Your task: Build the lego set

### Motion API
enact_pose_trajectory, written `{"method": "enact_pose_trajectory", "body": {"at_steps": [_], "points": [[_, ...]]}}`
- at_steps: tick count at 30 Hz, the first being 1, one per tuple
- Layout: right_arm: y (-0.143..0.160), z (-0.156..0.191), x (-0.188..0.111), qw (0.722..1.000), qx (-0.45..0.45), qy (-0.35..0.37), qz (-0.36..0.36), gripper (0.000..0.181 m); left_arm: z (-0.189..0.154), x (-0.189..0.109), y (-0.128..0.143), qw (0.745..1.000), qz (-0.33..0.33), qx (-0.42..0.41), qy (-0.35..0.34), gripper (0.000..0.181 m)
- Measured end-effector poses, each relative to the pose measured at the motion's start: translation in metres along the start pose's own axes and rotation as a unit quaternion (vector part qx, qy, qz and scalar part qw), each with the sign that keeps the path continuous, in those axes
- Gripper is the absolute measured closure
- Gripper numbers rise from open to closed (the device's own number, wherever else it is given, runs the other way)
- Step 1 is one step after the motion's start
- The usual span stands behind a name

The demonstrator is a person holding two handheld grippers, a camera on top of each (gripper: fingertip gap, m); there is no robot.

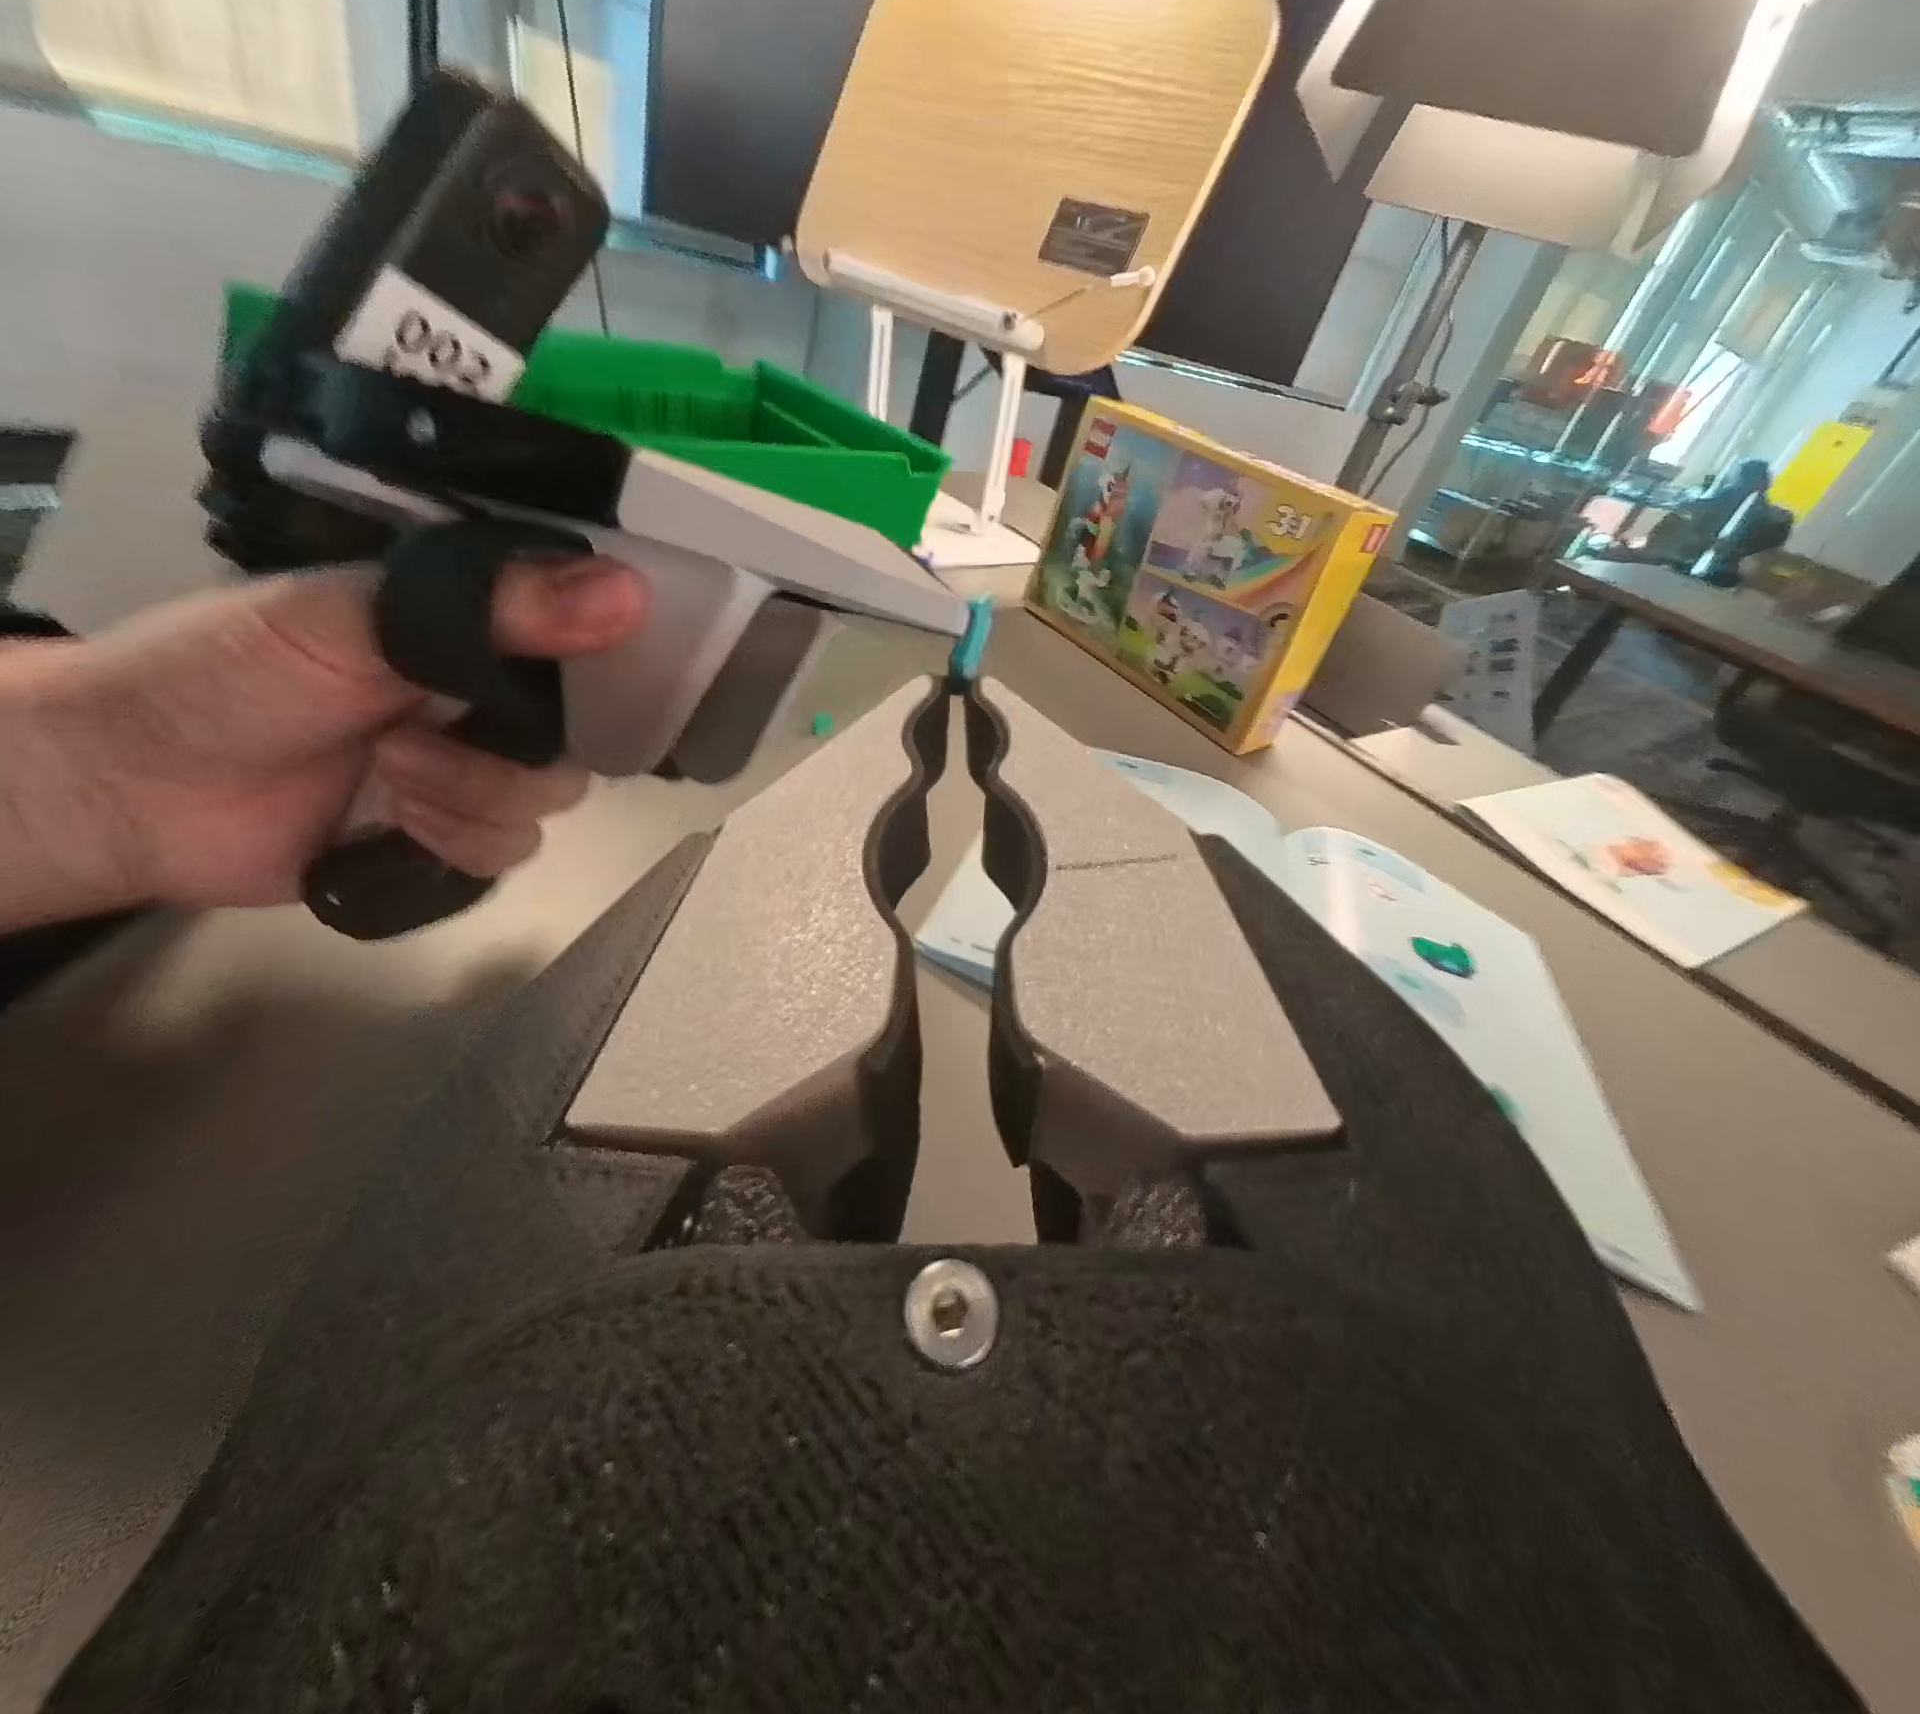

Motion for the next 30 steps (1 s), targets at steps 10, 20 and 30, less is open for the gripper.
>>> {"method": "enact_pose_trajectory", "body": {"at_steps": [10, 20, 30], "points": [[0.099, 0.013, -0.010, 0.769, -0.566, -0.179, 0.239, 0.181, 0.002, -0.064, -0.006, 0.974, 0.037, 0.184, -0.126, 0.166], [0.120, 0.018, -0.014, 0.577, -0.717, -0.313, 0.236, 0.180, -0.015, -0.118, -0.056, 0.952, -0.044, 0.256, -0.165, 0.165], [0.108, -0.001, -0.021, 0.634, -0.623, -0.322, 0.326, 0.144, 0.005, -0.210, -0.106, 0.922, -0.098, 0.268, -0.264, 0.159]]}}
Point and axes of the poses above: each gripper's, where its closed fingertips meet, x out along the fingers, y out of its underside, z = x × y across the jaws, the point moved 1 cm from there along -x, back along the fingers, and after that the axes turned 2 degrees about -z, right-handed, at the moved point
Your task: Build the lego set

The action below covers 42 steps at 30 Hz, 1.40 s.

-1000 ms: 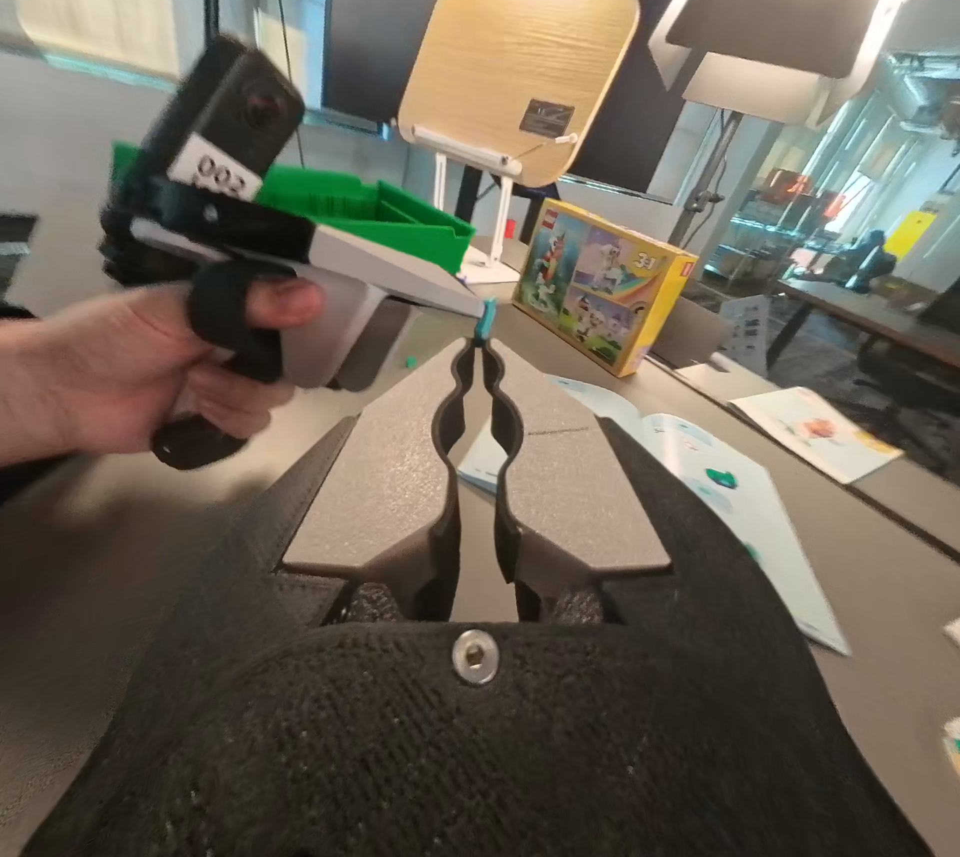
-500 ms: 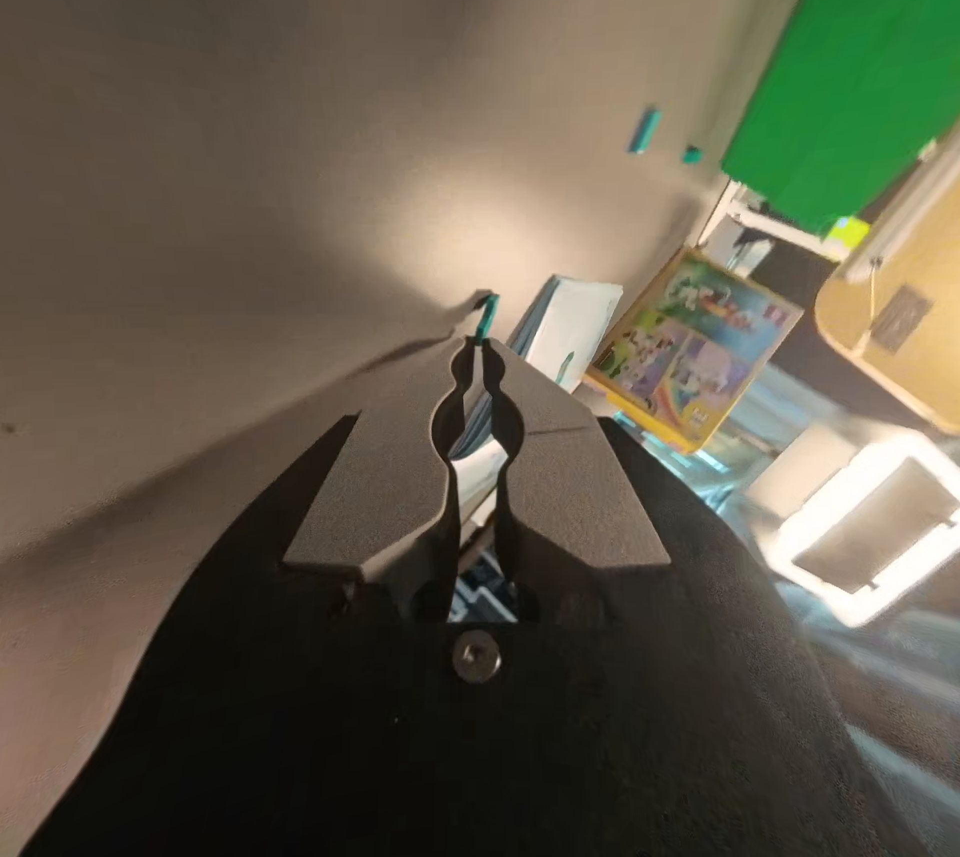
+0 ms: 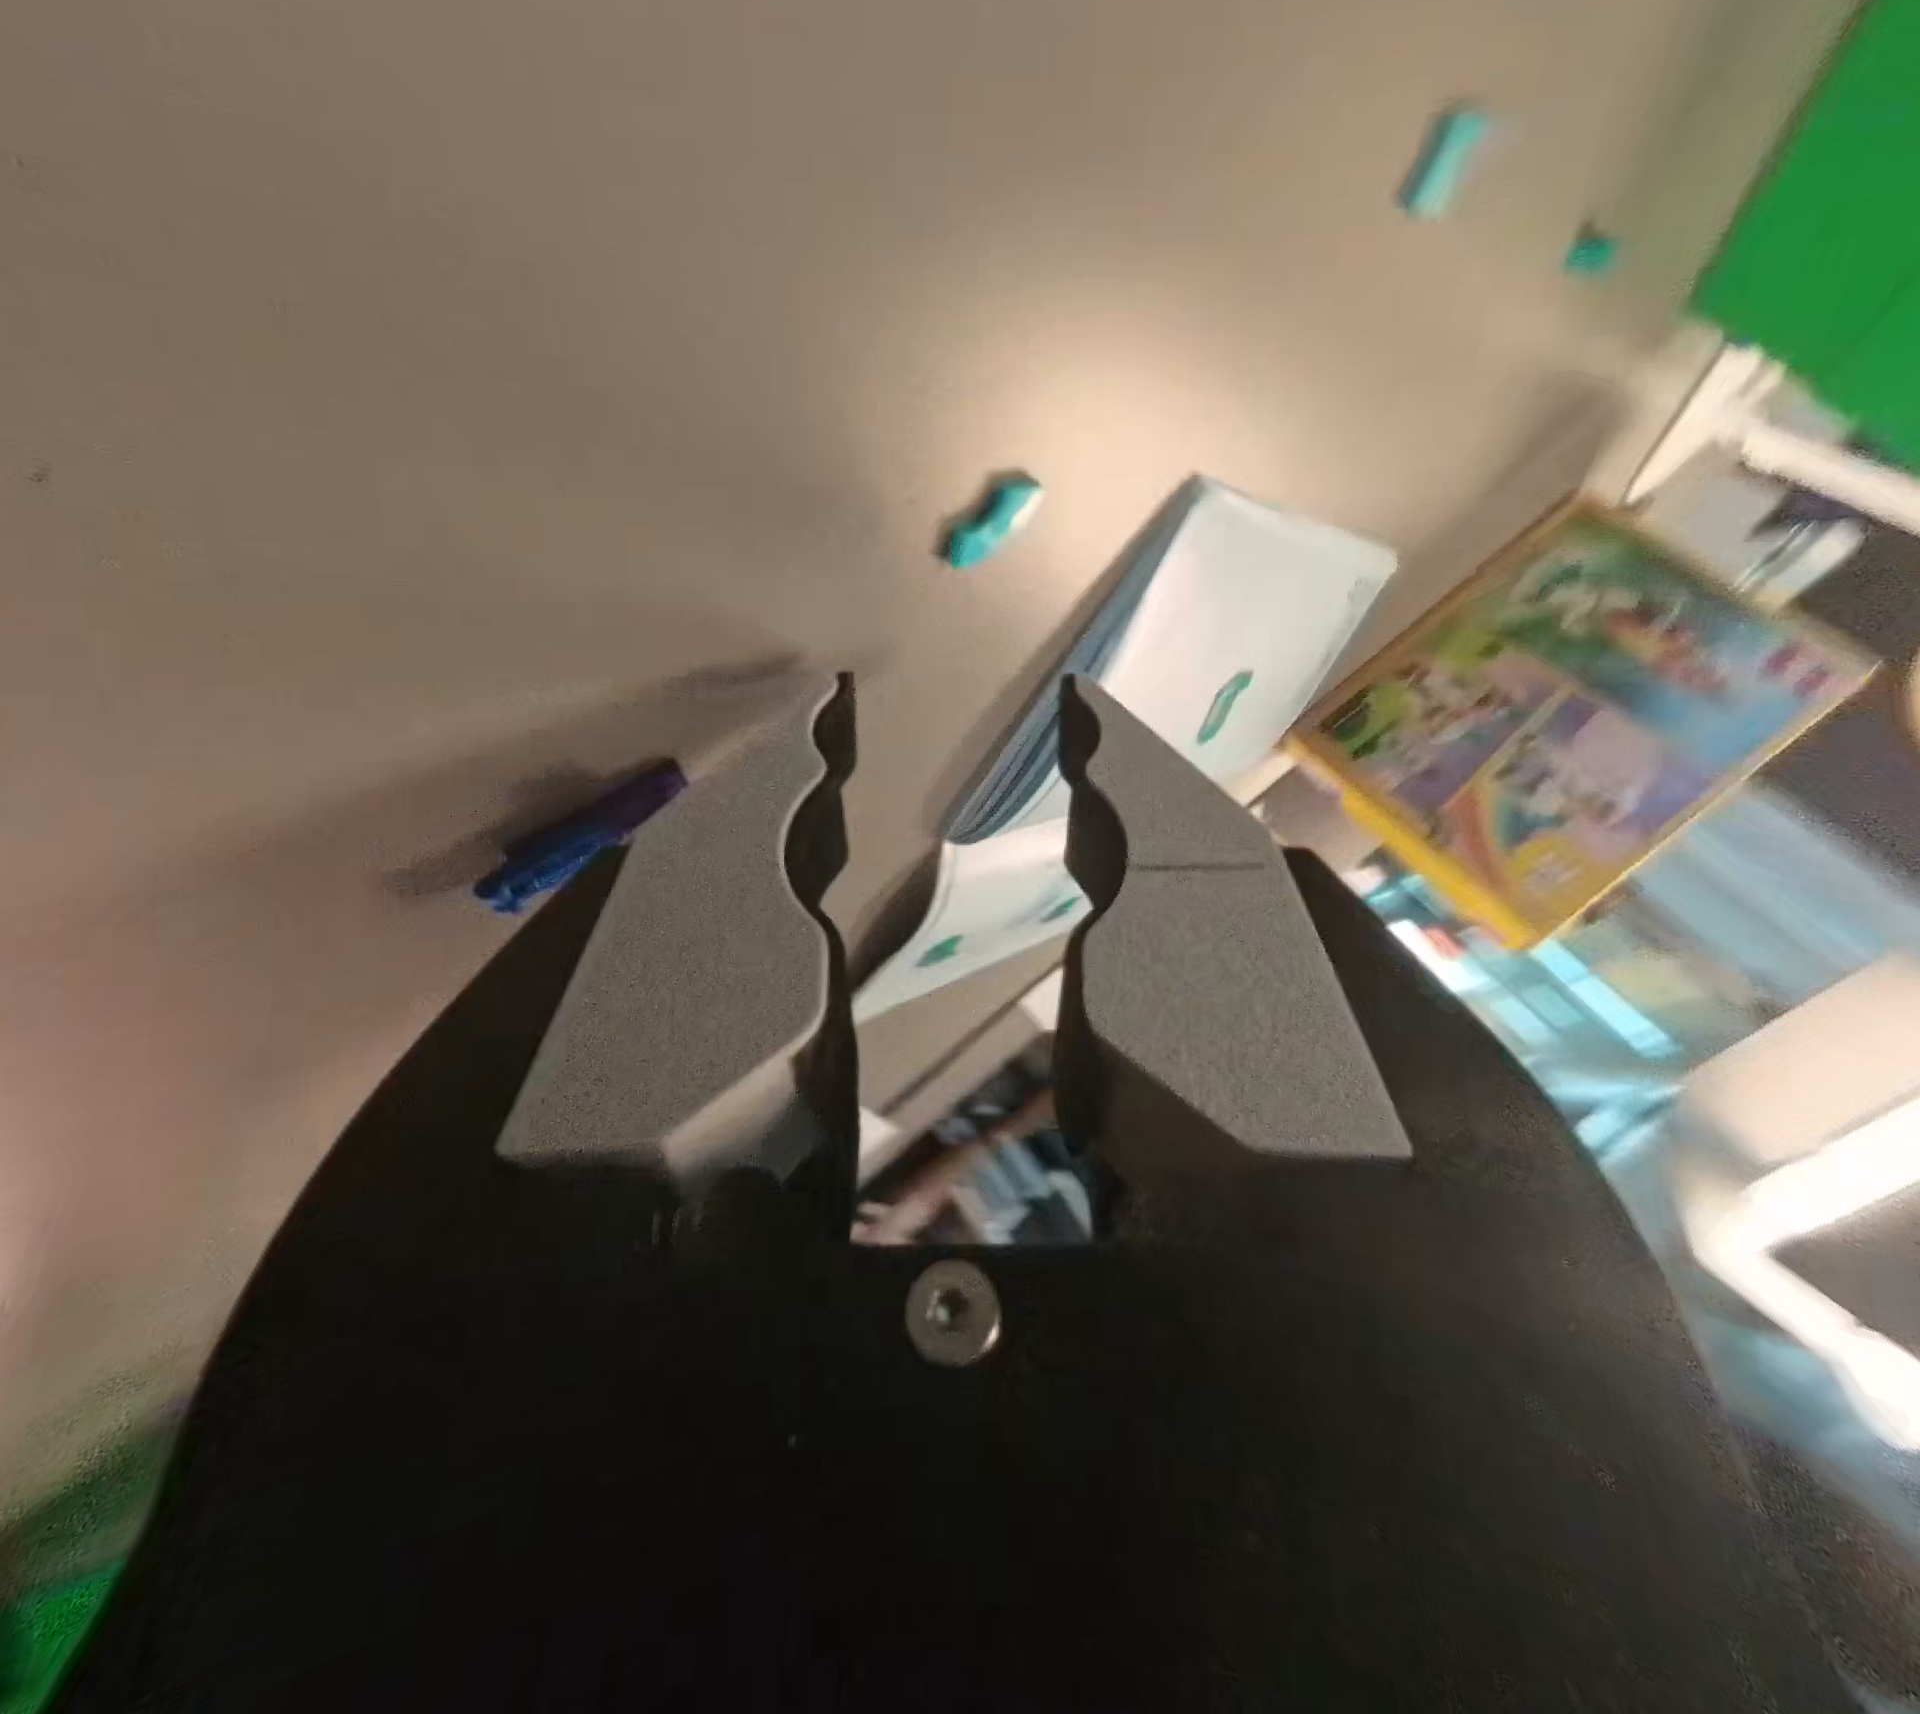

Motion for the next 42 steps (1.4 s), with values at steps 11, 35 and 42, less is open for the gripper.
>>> {"method": "enact_pose_trajectory", "body": {"at_steps": [11, 35, 42], "points": [[0.004, -0.034, -0.056, 0.758, 0.574, 0.187, -0.248, 0.139, 0.026, -0.007, 0.082, 0.972, 0.210, -0.108, 0.019, 0.148], [0.045, -0.060, 0.012, 0.607, 0.761, 0.143, -0.179, 0.136, -0.038, 0.047, 0.103, 0.951, 0.218, -0.174, 0.133, 0.131], [0.076, -0.057, 0.082, 0.604, 0.792, 0.063, -0.063, 0.099, -0.037, 0.047, 0.101, 0.952, 0.212, -0.174, 0.138, 0.135]]}}
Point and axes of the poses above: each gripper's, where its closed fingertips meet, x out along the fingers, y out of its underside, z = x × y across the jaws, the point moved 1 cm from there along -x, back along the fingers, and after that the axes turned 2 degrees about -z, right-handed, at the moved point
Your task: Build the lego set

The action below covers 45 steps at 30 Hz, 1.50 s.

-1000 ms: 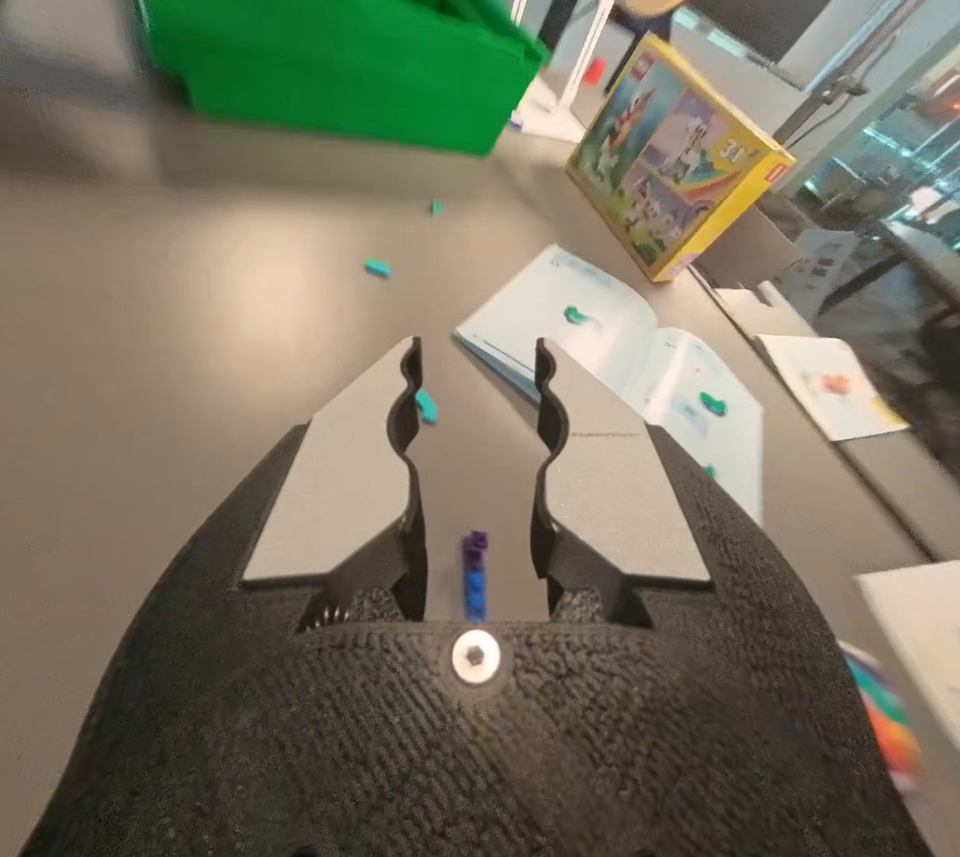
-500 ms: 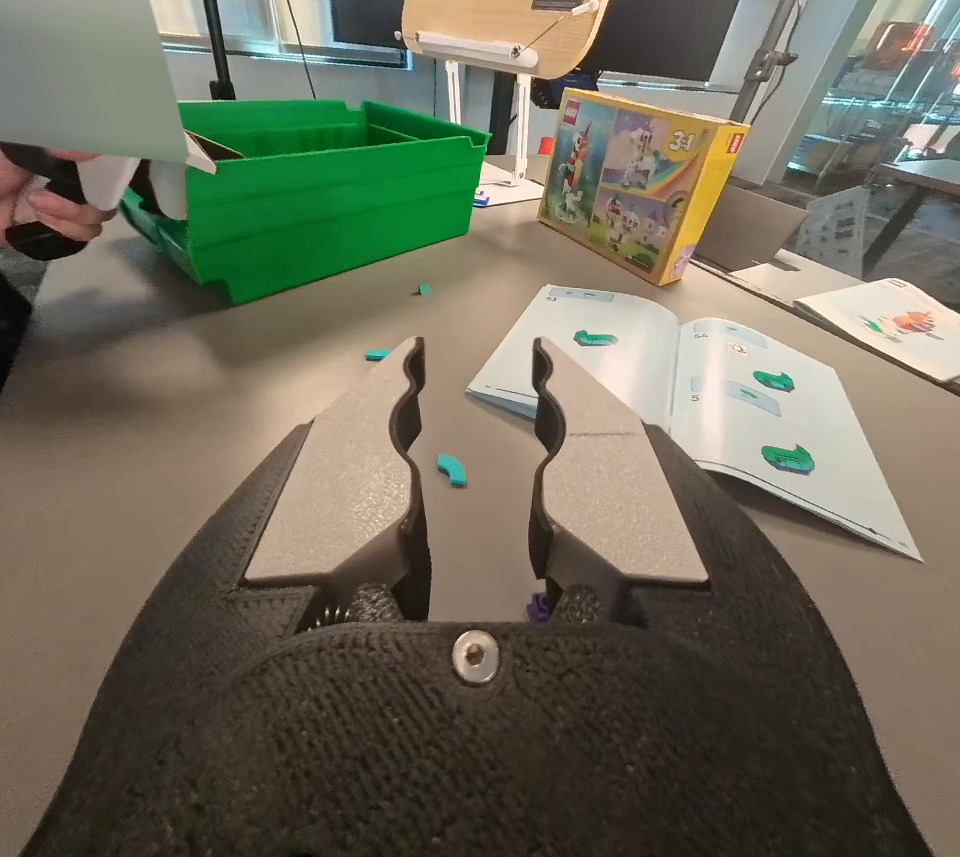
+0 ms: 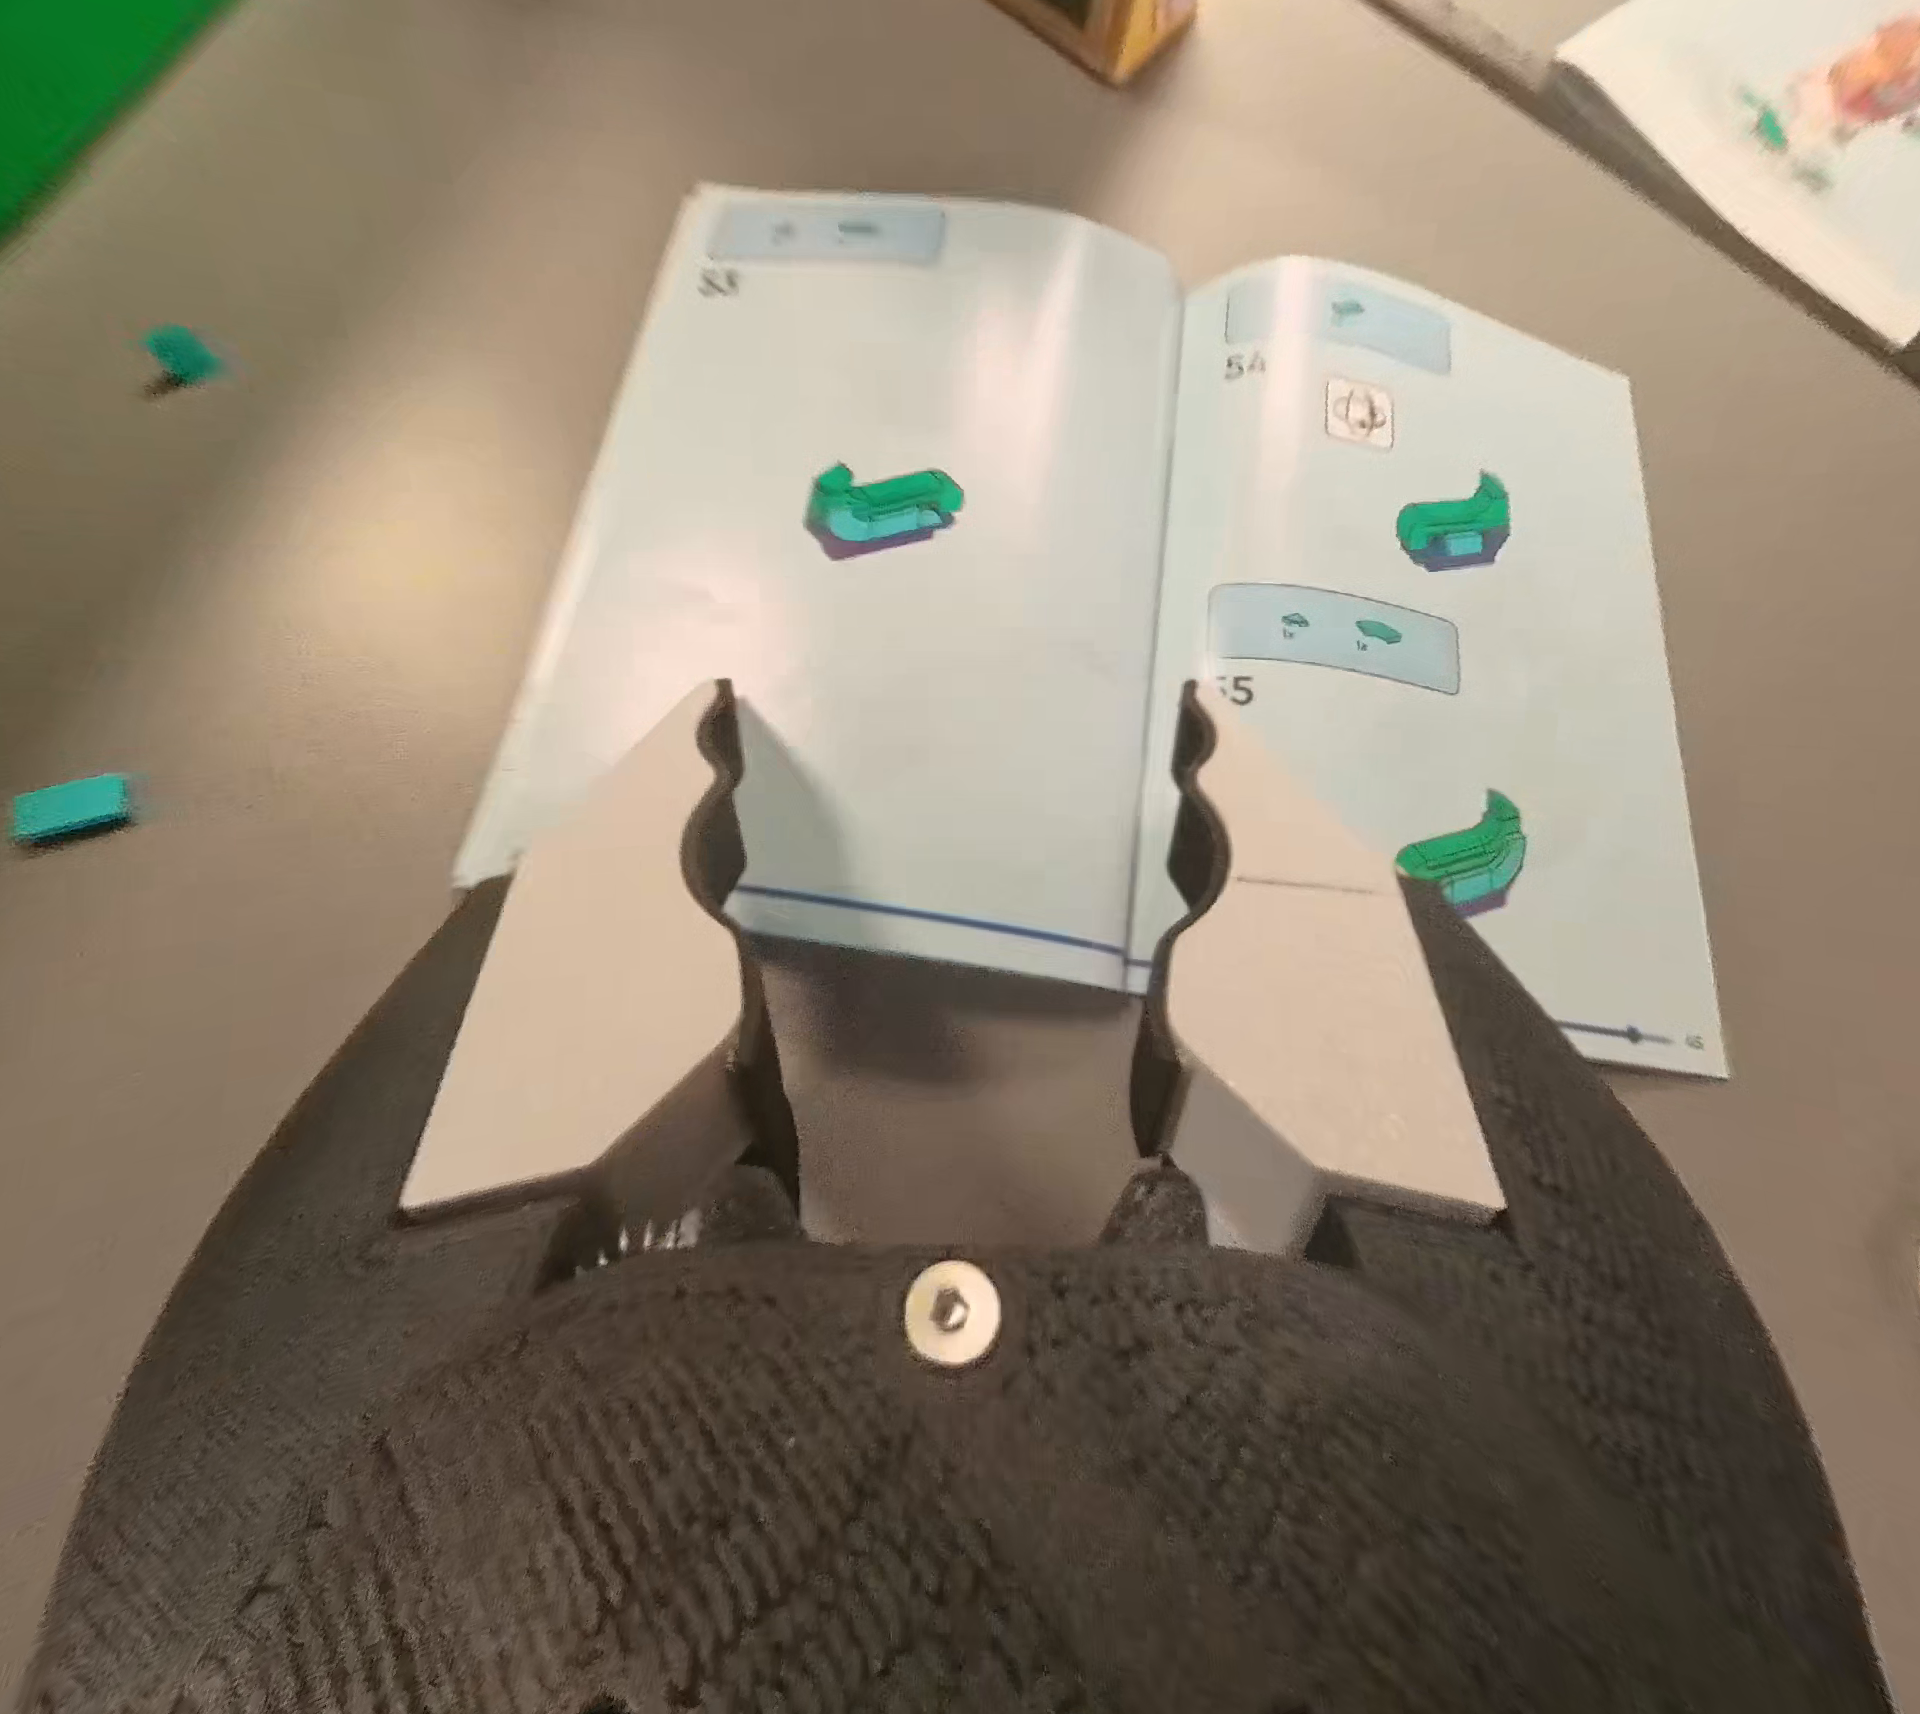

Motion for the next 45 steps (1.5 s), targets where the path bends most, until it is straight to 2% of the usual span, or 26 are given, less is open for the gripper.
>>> {"method": "enact_pose_trajectory", "body": {"at_steps": [3, 7, 16, 22, 28, 39, 41, 45], "points": [[0.007, 0.000, 0.007, 0.999, 0.029, -0.022, 0.032, 0.094, 0.000, -0.001, 0.000, 1.000, 0.000, -0.001, 0.002, 0.135], [0.015, -0.001, 0.000, 0.997, 0.029, -0.041, 0.053, 0.094, 0.001, 0.000, 0.001, 1.000, 0.002, 0.003, 0.001, 0.136], [0.032, -0.005, -0.020, 0.997, 0.023, -0.046, 0.061, 0.093, -0.001, 0.000, 0.002, 1.000, -0.003, 0.002, 0.014, 0.132], [0.032, -0.006, -0.021, 0.997, 0.021, -0.049, 0.055, 0.094, -0.004, -0.001, 0.002, 1.000, -0.001, -0.002, 0.024, 0.127], [0.032, -0.006, -0.021, 0.998, 0.023, -0.048, 0.044, 0.094, -0.022, -0.010, -0.006, 0.999, -0.024, 0.009, 0.043, 0.131], [0.031, -0.007, -0.021, 0.998, 0.018, -0.050, 0.047, 0.094, -0.030, -0.036, -0.021, 0.998, -0.048, 0.043, 0.007, 0.131], [0.024, -0.008, -0.024, 0.999, 0.013, -0.043, 0.027, 0.094, -0.029, -0.041, -0.024, 0.997, -0.055, 0.046, -0.003, 0.131], [-0.007, -0.012, -0.050, 0.997, -0.001, -0.017, -0.070, 0.098, -0.026, -0.051, -0.025, 0.997, -0.057, 0.052, -0.024, 0.131]]}}
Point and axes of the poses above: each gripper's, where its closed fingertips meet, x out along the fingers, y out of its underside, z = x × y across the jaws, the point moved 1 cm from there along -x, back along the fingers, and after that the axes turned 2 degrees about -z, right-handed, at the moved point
